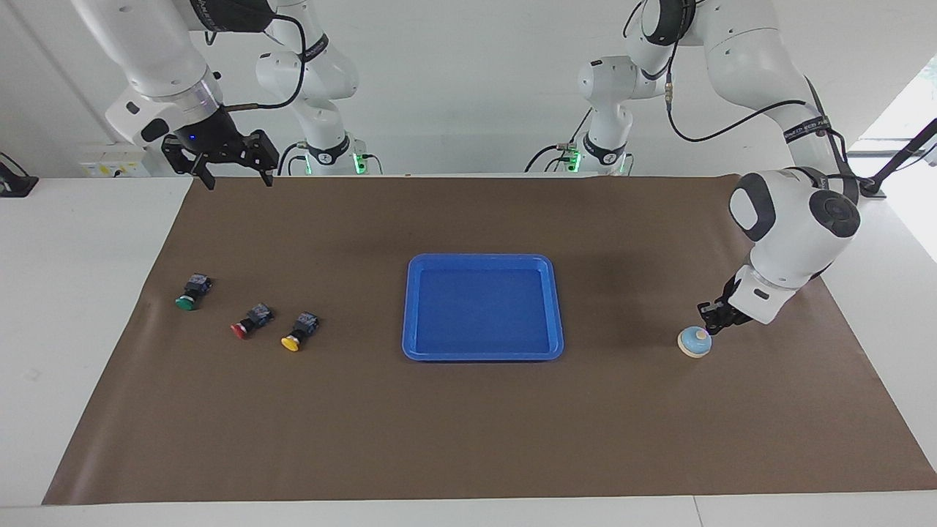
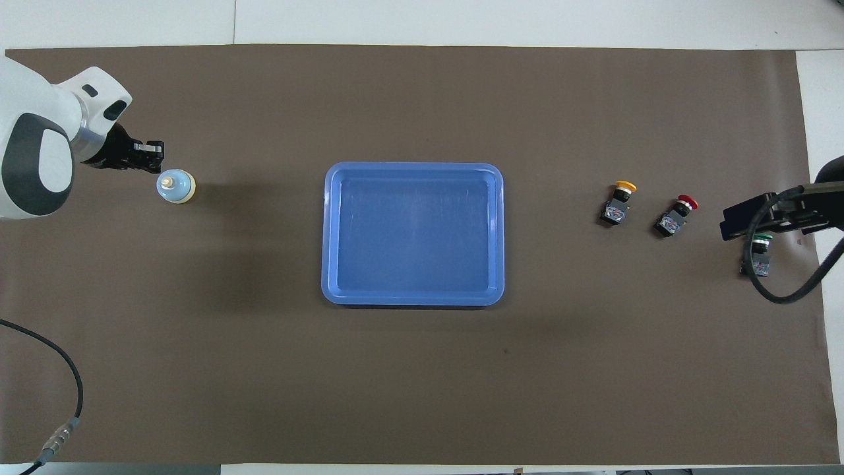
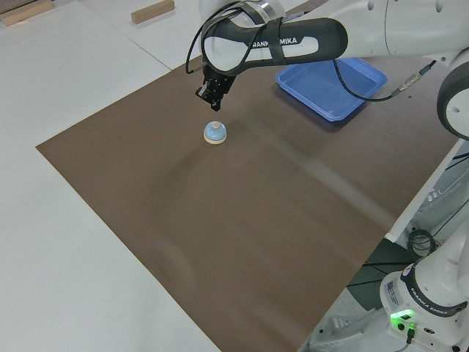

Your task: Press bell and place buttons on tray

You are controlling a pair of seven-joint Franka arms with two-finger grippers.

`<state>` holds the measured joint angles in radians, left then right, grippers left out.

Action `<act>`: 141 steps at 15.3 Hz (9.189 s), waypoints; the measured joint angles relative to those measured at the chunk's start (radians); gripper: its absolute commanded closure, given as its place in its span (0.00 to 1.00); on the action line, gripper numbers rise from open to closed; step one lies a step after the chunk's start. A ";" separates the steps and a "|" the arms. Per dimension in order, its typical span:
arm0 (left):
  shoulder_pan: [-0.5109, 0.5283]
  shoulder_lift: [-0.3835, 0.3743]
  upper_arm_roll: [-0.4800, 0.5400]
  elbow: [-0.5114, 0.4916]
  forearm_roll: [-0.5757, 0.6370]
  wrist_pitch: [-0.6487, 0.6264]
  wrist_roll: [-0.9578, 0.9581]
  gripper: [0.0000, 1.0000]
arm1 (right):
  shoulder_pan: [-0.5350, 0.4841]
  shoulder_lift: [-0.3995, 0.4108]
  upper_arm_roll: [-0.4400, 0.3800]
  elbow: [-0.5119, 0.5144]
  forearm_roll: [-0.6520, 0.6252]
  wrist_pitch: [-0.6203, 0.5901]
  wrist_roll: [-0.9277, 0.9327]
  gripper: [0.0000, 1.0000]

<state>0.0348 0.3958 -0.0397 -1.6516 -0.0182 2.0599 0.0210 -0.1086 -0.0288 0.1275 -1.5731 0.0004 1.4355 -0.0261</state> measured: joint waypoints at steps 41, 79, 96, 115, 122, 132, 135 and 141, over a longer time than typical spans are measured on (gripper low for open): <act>0.016 -0.487 -0.004 -0.095 0.013 -0.392 -0.031 0.00 | 0.000 0.000 0.000 0.000 0.000 0.000 0.000 0.00; -0.094 -0.454 0.061 0.019 -0.002 -0.577 -0.038 0.00 | 0.029 0.023 0.009 -0.419 0.000 0.498 0.325 0.00; -0.091 -0.454 0.063 0.019 -0.002 -0.577 -0.039 0.00 | 0.021 0.252 0.002 -0.584 -0.051 0.980 0.393 0.01; -0.091 -0.454 0.063 0.019 -0.002 -0.577 -0.040 0.00 | 0.027 0.352 0.004 -0.474 -0.069 0.976 0.445 1.00; -0.091 -0.454 0.063 0.019 -0.002 -0.577 -0.040 0.00 | 0.155 0.353 0.009 -0.265 -0.078 0.719 0.464 1.00; -0.091 -0.454 0.063 0.019 -0.002 -0.577 -0.040 0.00 | 0.447 0.410 0.012 -0.148 -0.013 0.661 0.524 1.00; -0.091 -0.454 0.063 0.019 -0.002 -0.577 -0.040 0.00 | 0.487 0.445 0.012 -0.155 -0.013 0.697 0.528 1.00; -0.091 -0.454 0.063 0.019 -0.002 -0.577 -0.040 0.00 | 0.481 0.473 0.006 -0.229 -0.013 0.796 0.574 1.00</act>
<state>-0.0561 -0.0586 0.0236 -1.6330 -0.0206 1.4824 -0.0187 0.3727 0.4443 0.1331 -1.8025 -0.0126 2.2312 0.5482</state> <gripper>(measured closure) 0.000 0.564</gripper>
